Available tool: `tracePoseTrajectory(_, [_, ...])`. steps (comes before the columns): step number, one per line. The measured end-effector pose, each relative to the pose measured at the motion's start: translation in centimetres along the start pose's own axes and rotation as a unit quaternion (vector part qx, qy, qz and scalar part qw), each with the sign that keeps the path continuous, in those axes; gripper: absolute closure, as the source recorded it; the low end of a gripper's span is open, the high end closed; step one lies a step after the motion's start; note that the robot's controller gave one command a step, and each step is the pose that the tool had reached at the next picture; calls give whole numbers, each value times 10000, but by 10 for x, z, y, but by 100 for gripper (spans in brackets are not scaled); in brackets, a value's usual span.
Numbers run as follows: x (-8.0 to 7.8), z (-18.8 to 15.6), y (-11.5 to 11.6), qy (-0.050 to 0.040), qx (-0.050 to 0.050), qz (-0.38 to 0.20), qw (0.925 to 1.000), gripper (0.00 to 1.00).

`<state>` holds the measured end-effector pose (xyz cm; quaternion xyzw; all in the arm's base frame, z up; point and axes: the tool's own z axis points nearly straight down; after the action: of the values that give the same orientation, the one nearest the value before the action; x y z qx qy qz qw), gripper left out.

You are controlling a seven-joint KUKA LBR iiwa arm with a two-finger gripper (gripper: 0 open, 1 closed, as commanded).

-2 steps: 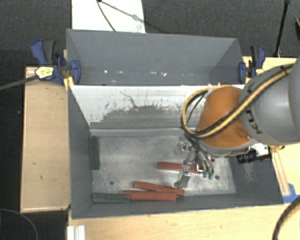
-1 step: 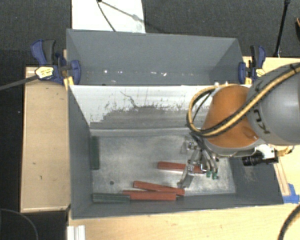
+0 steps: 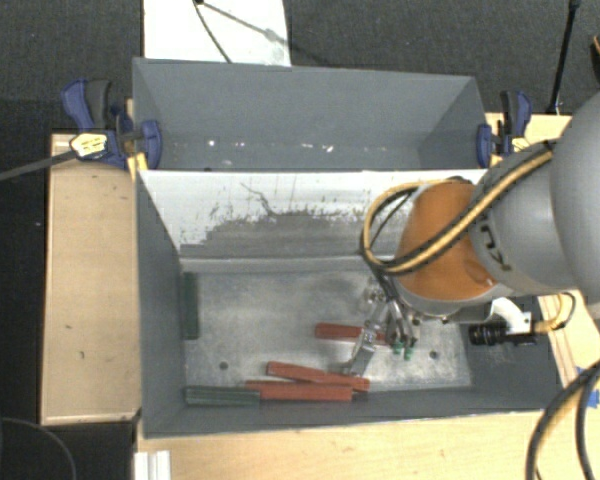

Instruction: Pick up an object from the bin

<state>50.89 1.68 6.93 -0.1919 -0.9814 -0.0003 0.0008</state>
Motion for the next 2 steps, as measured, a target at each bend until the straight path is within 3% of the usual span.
tracePoseTrajectory(1, [13,-1,26,-4,-1,200,9998,0])
tracePoseTrajectory(2, [14,-1,25,1,3,197,9998,100])
